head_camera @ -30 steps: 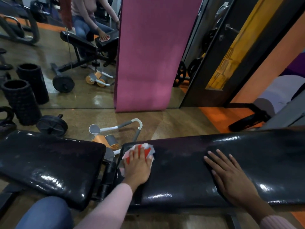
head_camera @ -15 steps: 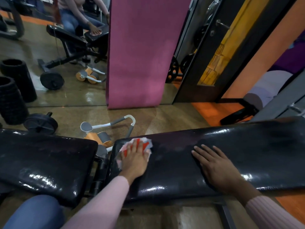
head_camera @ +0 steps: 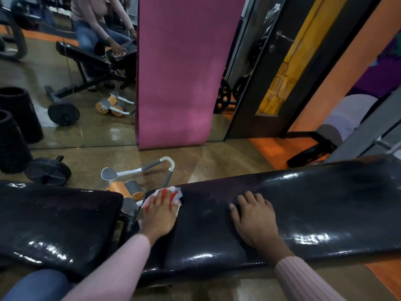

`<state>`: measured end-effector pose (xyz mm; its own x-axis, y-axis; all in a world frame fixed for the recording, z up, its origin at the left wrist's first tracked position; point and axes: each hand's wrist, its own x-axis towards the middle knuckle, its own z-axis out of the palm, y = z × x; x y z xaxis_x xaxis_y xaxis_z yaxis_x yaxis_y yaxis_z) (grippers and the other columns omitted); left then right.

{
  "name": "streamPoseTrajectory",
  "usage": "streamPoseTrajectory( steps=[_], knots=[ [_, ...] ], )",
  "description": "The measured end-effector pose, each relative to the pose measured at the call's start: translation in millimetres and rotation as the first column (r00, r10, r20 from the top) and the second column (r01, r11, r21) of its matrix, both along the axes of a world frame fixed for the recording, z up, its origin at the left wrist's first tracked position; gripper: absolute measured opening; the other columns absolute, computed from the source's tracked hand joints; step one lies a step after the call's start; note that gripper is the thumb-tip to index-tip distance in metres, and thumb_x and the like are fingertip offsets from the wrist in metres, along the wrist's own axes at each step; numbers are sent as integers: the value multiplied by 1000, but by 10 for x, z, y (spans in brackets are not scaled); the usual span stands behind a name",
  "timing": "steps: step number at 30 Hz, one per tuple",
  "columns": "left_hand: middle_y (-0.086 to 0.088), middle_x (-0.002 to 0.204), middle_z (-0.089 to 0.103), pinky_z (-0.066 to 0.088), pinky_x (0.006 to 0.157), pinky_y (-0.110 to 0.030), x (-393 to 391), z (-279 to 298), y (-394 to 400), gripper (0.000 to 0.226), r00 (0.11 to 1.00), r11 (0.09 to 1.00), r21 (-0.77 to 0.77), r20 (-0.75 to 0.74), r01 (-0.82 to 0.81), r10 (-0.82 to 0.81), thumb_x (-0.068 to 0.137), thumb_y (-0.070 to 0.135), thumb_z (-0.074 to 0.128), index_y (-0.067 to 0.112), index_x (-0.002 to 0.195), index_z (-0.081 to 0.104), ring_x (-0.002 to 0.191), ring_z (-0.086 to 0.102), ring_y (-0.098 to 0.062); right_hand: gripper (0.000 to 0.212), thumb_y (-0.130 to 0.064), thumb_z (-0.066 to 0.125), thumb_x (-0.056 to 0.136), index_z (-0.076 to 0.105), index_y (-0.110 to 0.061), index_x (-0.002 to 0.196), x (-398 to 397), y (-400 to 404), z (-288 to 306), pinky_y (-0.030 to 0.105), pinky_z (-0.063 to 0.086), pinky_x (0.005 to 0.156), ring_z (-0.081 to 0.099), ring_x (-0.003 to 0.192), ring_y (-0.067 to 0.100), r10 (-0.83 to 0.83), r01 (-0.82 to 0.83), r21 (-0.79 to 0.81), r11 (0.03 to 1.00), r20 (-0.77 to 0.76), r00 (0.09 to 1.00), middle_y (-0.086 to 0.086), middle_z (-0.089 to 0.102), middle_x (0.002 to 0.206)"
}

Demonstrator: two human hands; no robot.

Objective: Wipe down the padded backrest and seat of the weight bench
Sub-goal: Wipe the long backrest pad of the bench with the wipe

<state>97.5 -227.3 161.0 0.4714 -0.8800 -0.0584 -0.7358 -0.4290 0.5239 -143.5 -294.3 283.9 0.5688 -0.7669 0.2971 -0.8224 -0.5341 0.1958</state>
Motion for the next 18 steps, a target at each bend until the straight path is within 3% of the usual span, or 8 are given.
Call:
streamPoseTrajectory(
  steps=[3,6,8,12,15,16,18],
  knots=[
    [4,160,-1,7,116,-49,-291,-44,431,70,999,999,5,14,-32,32,85,56,-3,35,151,6,147,2,-23,22,-40,42,93,55,-22,87,6,34,-94,42,39,90,52,93,23,53,-48,-82,995,49,997,0,54,94],
    [6,159,-8,-4,114,-45,-740,302,441,73,988,987,-57,51,149,-146,79,56,-4,38,150,5,146,-10,-22,18,-33,45,92,57,-20,89,-2,50,-103,44,38,94,53,101,26,150,-141,-148,979,53,987,3,57,104],
    [8,158,-13,-10,112,-43,-953,492,216,63,973,970,-83,61,227,-222,89,54,1,39,150,2,145,-16,-21,17,-31,45,91,58,-19,89,6,52,-101,43,39,91,54,100,26,185,-173,-161,972,63,981,5,58,104],
    [8,159,7,6,113,-51,-600,471,-360,49,971,970,-64,43,236,-233,99,47,20,40,147,14,145,4,-22,16,-27,46,89,59,-18,90,-18,61,-104,41,39,87,54,97,27,217,-202,-173,964,74,973,5,58,103],
    [6,149,31,25,108,-49,-53,230,-253,55,984,989,-48,117,140,-134,92,53,11,37,141,29,138,28,-26,17,-27,45,89,59,-19,92,-26,73,-109,40,39,83,53,94,26,229,-212,-168,963,88,969,3,56,101],
    [4,149,34,26,109,-47,78,104,-129,62,985,992,-57,137,110,-101,90,55,4,34,142,29,138,30,-27,17,-27,44,90,59,-19,93,-22,70,-117,40,39,82,53,92,26,235,-218,-167,961,90,968,2,56,100],
    [3,158,17,12,116,-43,97,-34,147,70,996,1000,-21,86,12,-11,88,57,-9,34,149,15,144,14,-24,18,-27,43,90,58,-19,94,-17,65,-128,39,39,81,53,92,25,240,-223,-165,961,95,966,2,56,100]
  ],
)
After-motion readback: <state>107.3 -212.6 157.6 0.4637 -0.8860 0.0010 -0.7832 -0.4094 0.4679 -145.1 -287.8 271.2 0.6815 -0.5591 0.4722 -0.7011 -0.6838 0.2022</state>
